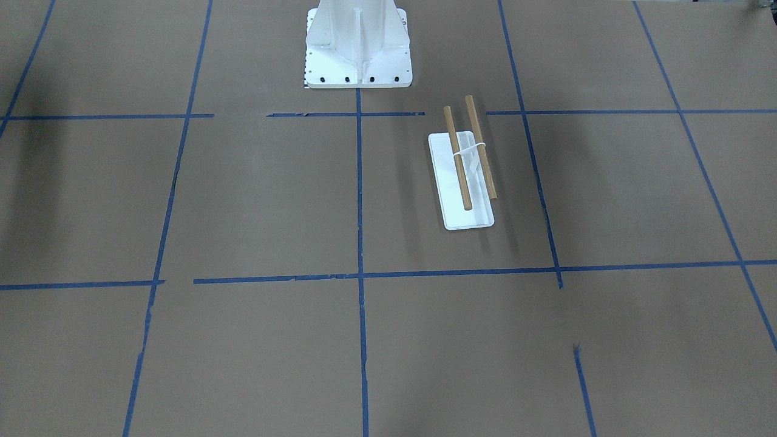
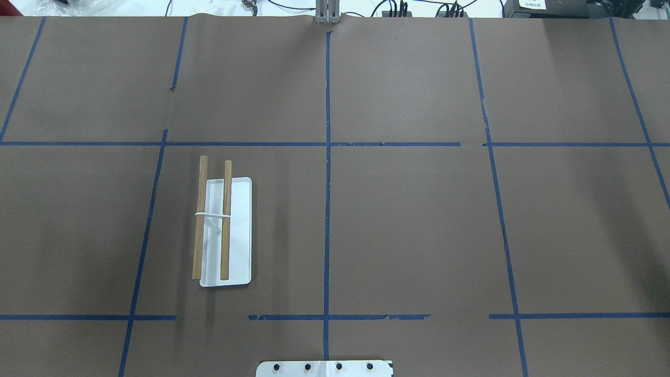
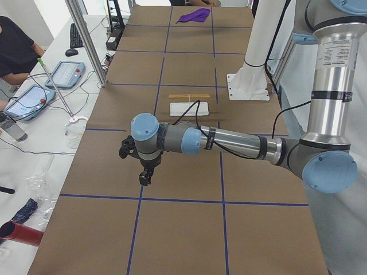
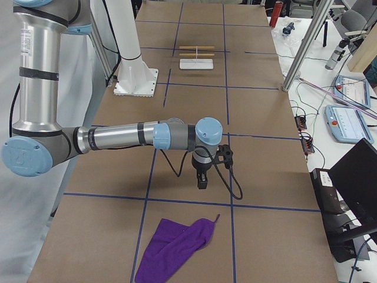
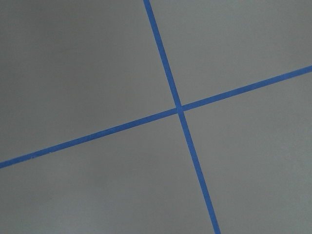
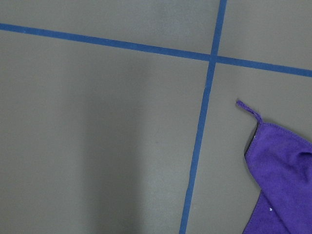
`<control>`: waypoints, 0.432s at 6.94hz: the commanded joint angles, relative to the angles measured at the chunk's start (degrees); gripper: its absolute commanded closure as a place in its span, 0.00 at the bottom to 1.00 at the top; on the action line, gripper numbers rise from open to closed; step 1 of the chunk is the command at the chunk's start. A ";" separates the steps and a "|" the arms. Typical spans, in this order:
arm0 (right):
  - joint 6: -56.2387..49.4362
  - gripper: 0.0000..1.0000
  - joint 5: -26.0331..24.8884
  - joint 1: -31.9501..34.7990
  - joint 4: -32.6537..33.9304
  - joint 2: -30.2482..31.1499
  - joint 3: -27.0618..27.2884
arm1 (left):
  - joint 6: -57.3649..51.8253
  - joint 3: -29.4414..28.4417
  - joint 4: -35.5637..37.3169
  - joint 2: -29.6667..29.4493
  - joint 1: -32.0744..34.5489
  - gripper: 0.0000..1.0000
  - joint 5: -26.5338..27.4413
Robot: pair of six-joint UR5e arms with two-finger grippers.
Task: Hang towel on rack
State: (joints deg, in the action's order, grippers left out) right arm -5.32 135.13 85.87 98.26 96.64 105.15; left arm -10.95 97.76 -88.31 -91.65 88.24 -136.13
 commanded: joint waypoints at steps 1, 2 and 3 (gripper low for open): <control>-0.39 0.00 0.05 1.04 0.00 0.82 -1.33 | -0.03 0.93 -0.45 -0.90 0.00 0.00 0.16; -1.00 0.00 0.05 1.23 0.00 1.35 -1.52 | 0.14 1.55 -0.20 -1.16 -0.17 0.00 0.08; -1.18 0.00 -0.04 1.32 0.00 1.44 -1.70 | 0.14 1.12 -0.19 -0.82 -0.44 0.00 0.25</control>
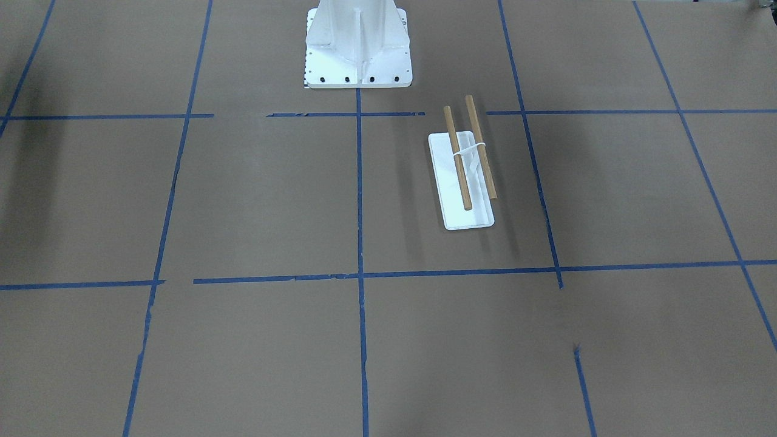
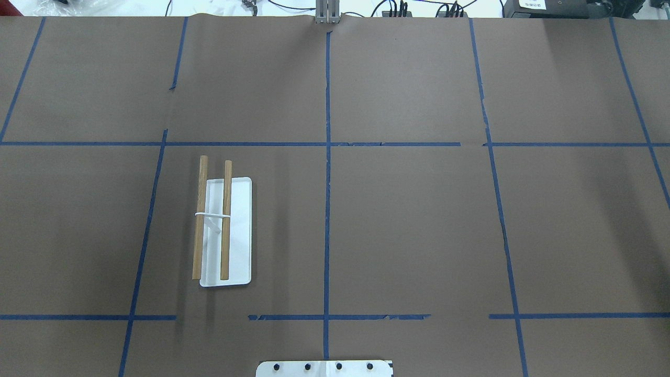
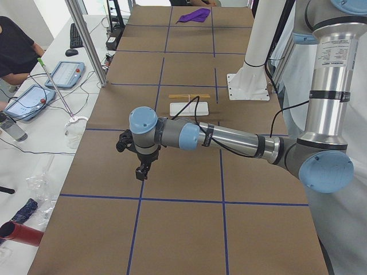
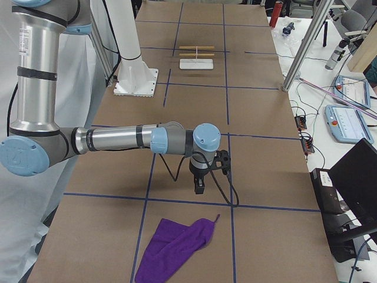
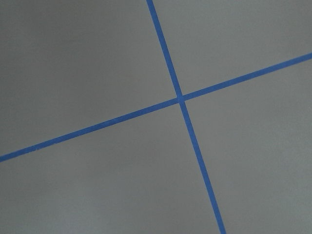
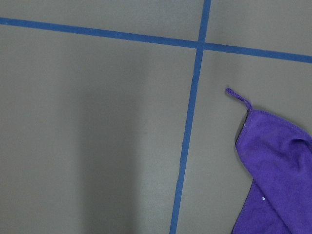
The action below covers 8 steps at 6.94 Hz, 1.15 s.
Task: Hang towel on rack
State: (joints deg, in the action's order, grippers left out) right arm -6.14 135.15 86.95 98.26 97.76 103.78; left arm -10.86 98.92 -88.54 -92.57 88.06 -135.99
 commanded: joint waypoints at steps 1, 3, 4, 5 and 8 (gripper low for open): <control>-0.97 0.00 -0.32 0.94 -0.26 0.42 -1.11 | 0.31 0.30 0.12 0.28 -0.35 0.00 0.03; -5.90 0.00 -0.59 2.00 -10.76 0.24 -9.43 | 0.14 0.04 0.03 0.46 -0.43 0.00 -0.24; -5.99 0.00 -3.98 1.91 -14.99 -0.37 -11.30 | 0.14 0.13 -0.49 0.63 -0.43 0.00 -0.76; -6.25 0.00 -5.58 1.56 -15.38 -0.55 -12.97 | 0.14 -0.13 -0.84 0.81 -0.43 0.00 -4.59; -5.64 0.00 -5.34 -0.37 -25.61 -0.55 -21.38 | 0.14 -0.13 -0.76 0.81 -0.43 0.00 -5.16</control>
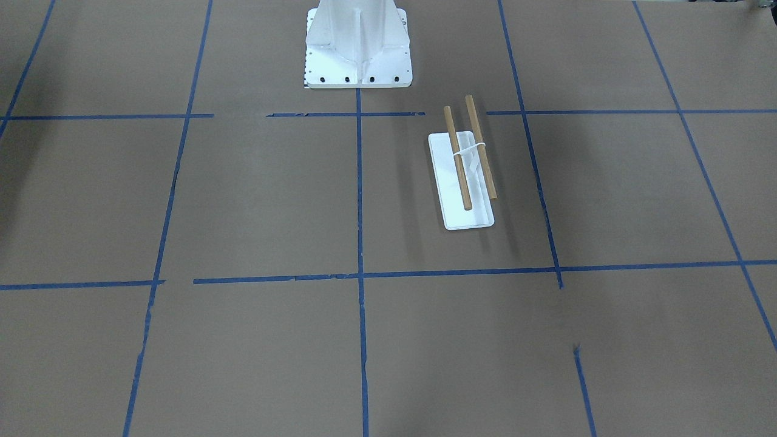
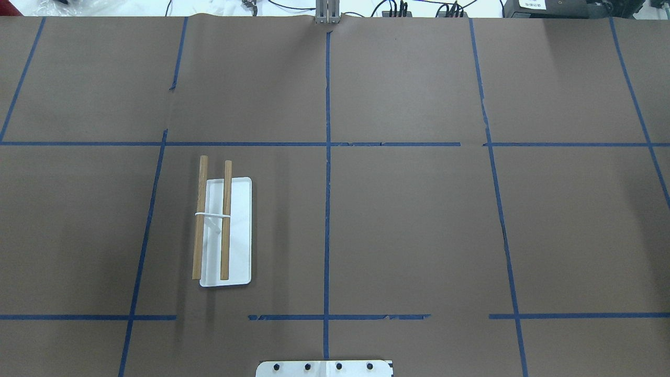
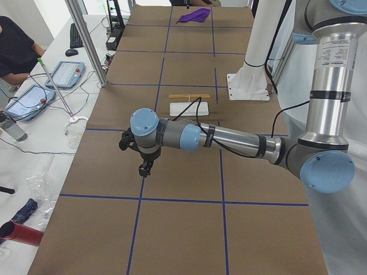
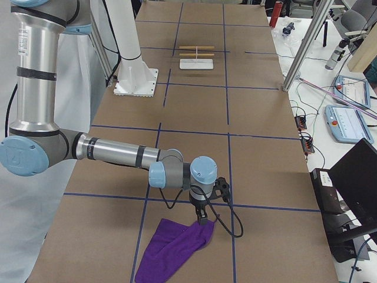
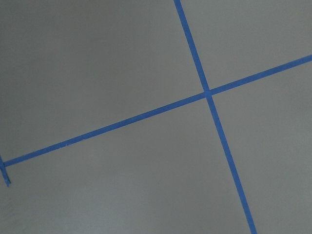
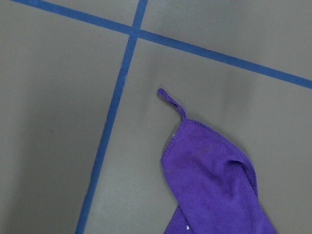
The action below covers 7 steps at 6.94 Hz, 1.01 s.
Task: Hang towel on rack
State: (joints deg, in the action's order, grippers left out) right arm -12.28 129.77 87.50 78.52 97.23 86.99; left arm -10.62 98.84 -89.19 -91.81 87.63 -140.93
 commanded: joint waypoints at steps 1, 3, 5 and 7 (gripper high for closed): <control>1.73 0.00 0.21 -3.36 -8.01 -0.46 -5.60 | -0.19 -0.05 -0.20 0.05 0.00 0.00 -0.22; 2.44 0.01 -0.22 -7.84 -8.12 -1.95 -8.66 | -0.28 -0.14 -0.20 0.05 0.00 0.00 -0.31; 2.09 0.12 -0.31 -8.04 -8.29 -5.11 -13.94 | -0.19 -0.14 -0.11 0.05 0.00 0.00 -0.31; 2.00 0.16 -0.75 -8.13 -8.73 -5.12 -15.88 | -0.28 -0.23 -0.11 0.05 0.00 0.00 -0.31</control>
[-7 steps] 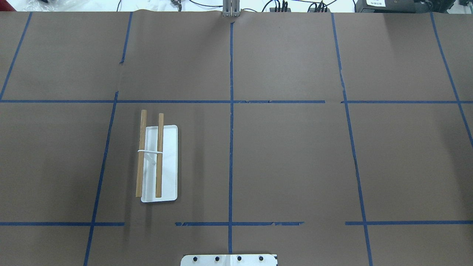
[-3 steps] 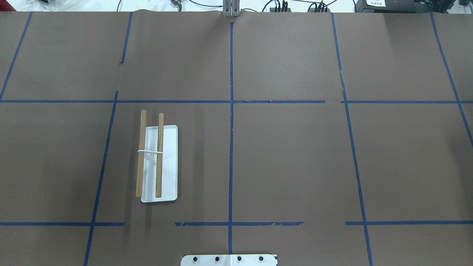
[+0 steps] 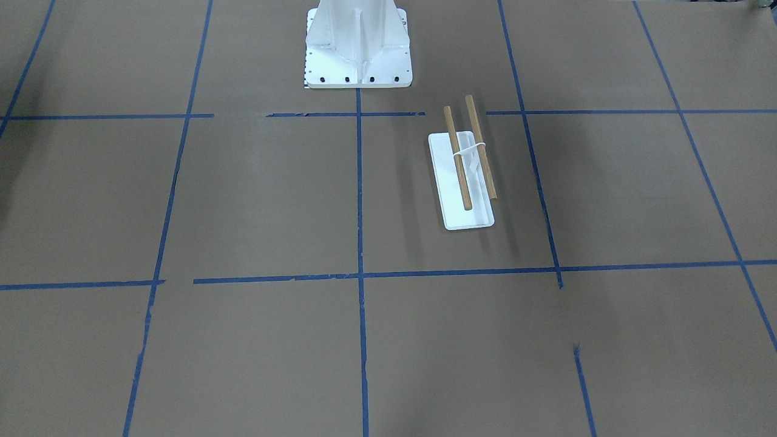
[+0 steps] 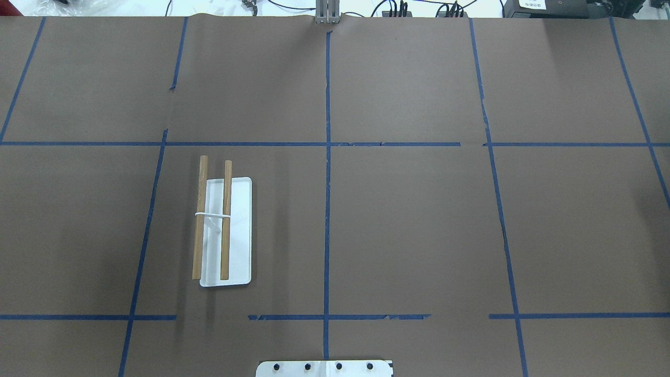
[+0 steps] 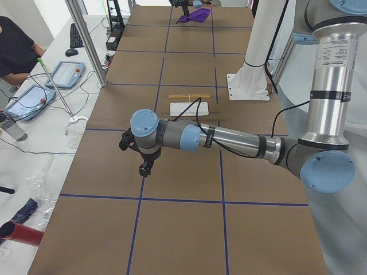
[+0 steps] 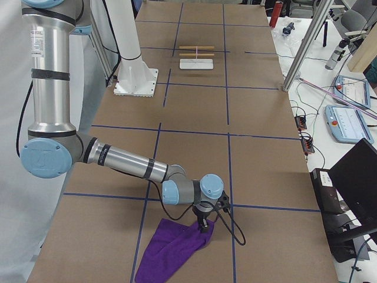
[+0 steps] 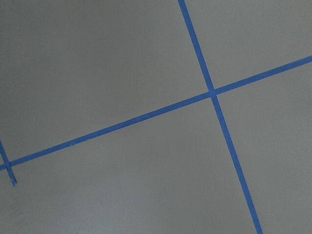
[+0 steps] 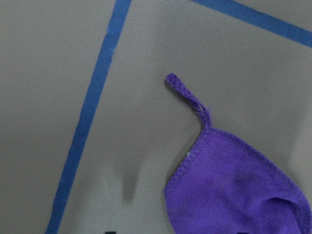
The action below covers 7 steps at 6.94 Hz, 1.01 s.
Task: Hang towel on rack
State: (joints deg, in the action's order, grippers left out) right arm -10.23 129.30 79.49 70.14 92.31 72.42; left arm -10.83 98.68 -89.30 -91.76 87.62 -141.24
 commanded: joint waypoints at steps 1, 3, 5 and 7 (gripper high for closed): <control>0.03 0.16 -0.28 -0.12 -0.70 -0.37 -2.71 | 0.02 0.02 0.00 0.00 0.00 0.00 0.00; 0.21 0.16 -0.37 -0.47 -0.62 -1.16 -4.38 | 0.02 0.03 -0.08 0.00 0.00 0.00 0.00; 0.21 0.24 -0.37 -0.56 -0.62 -1.25 -4.39 | 0.02 0.11 -0.08 0.00 0.00 0.00 0.00; 0.21 0.39 -0.37 -0.56 -0.62 -1.25 -5.35 | 0.11 0.11 -0.08 0.00 0.00 0.00 -0.09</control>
State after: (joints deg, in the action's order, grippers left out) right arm -10.02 128.94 78.95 69.51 91.07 67.54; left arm -10.79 98.79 -89.38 -91.76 87.62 -141.30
